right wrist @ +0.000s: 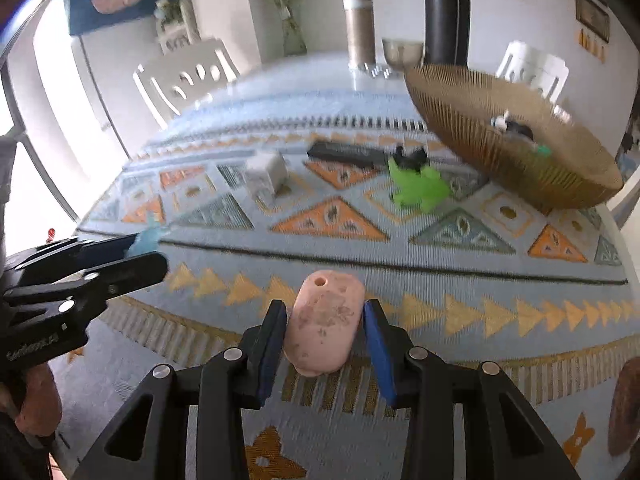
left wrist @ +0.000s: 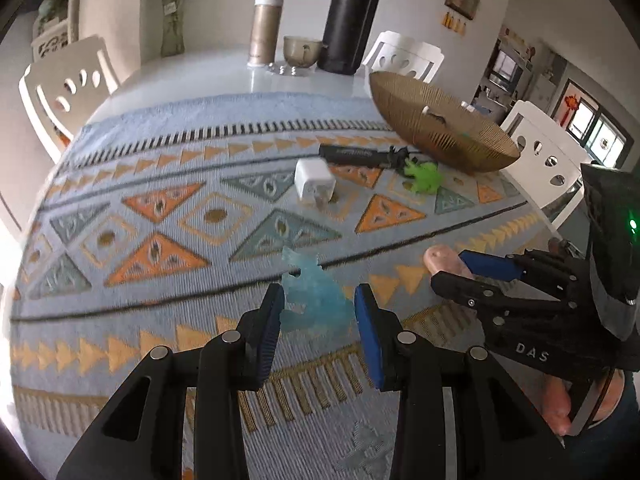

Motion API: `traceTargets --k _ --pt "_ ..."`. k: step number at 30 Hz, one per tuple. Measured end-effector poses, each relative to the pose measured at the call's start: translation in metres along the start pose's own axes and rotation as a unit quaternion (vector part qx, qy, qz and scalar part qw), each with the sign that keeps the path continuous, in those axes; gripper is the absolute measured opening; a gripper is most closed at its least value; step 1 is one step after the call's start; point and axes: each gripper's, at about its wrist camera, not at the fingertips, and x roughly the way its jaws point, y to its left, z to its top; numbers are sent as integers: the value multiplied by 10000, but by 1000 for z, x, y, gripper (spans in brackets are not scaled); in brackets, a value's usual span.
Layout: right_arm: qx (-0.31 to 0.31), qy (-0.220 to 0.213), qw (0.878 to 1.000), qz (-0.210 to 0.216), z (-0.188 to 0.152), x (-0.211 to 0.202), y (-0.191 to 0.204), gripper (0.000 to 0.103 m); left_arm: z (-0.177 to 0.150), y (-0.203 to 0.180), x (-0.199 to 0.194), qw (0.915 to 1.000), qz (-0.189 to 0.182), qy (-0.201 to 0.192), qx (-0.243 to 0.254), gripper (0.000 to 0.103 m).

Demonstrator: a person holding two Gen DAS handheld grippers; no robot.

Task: Organize rigid objects
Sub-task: 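Carry the translucent blue figure and pink bar over the golden bowl with both grippers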

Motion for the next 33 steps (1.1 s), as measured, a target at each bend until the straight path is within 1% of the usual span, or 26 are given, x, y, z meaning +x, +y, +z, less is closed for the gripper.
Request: traceTargets --k 2,3,5,6,8,10,11,13,14,18,23,27,30,33 --pt "-51 9 9999 -90 -1 0 1 56 -4 2 4 10000 -5 -2 -74 34" --pt "-86 18 9998 -172 -2 1 3 68 -3 2 3 10000 35 -48 -56 34" --pt "-203 -27 9990 -396 -2 1 8 68 -4 2 -2 9997 47 -238 -24 34" --pt "-281 5 9985 -465 -2 3 12 68 -4 2 -2 9996 69 -261 -20 34" --pt "-389 -17 9973 -620 -2 5 16 63 -5 2 -4 9994 107 -314 -45 34" --pt "-532 -69 9965 -647 -4 4 21 51 -5 4 -8 9991 98 -417 -73 34" --pt "-598 -91 9960 -653 -4 4 23 47 -5 3 -9 9990 91 -431 -85 34" --pt "-695 -114 9955 -635 -4 4 26 36 -5 3 -8 9990 107 -415 -81 34" --pt "-736 -123 9953 -617 -4 4 27 34 -6 3 -8 9991 135 -404 -63 34" --pt "-818 -194 9949 -558 -4 2 30 34 -7 -1 -8 9988 213 -444 41 34" --pt "-996 -665 9916 -481 -8 -16 39 34 -8 -4 -10 9983 316 -486 105 34" --pt "-938 -726 9915 -530 -7 -18 37 34 -7 -3 -11 9980 368 -499 77 34" --pt "-699 -897 9928 -383 -6 -28 26 34 -4 -4 -13 9981 370 -492 22 34" --pt "-5 -1073 9942 -65 -1 -42 -5 34 8 -8 -24 9980 249 -574 12 34"
